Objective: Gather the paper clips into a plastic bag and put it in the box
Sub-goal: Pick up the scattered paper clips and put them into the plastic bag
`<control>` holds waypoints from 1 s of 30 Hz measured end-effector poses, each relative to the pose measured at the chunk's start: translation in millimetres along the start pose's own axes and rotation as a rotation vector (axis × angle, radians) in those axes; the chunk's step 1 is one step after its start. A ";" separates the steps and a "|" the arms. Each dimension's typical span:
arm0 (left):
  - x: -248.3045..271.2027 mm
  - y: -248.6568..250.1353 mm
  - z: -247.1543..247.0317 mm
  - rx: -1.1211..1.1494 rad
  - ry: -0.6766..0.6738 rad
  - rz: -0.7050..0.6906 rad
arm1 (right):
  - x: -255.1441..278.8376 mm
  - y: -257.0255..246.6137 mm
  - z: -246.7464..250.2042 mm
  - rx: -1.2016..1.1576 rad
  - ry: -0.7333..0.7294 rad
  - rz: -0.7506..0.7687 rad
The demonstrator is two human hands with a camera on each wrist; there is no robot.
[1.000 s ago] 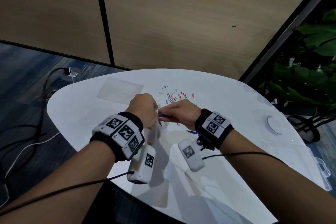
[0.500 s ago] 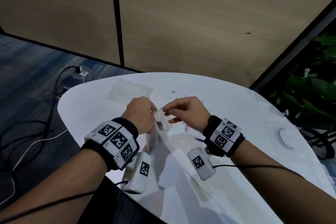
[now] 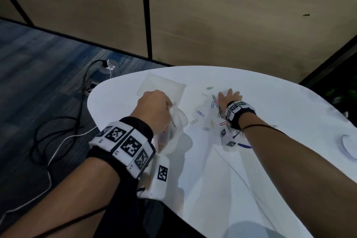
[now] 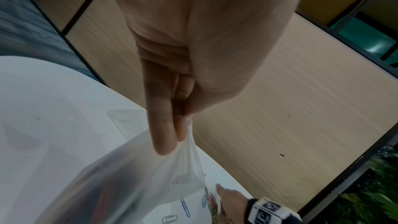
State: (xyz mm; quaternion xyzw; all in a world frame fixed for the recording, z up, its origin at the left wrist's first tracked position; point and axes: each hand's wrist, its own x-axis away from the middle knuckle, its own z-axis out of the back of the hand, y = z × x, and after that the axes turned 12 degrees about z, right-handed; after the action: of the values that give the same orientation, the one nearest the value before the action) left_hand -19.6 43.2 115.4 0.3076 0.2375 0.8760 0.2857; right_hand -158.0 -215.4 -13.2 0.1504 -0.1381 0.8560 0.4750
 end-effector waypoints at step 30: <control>-1.3 12.5 -7.4 -0.046 -0.069 0.016 | 69.8 25.9 7.9 -0.923 0.231 -0.030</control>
State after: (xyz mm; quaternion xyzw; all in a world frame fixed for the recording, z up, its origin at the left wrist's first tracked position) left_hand -28.2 31.6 117.1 0.3329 0.2047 0.8724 0.2935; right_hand -214.3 -177.8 18.8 -0.1706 -0.4482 0.7092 0.5168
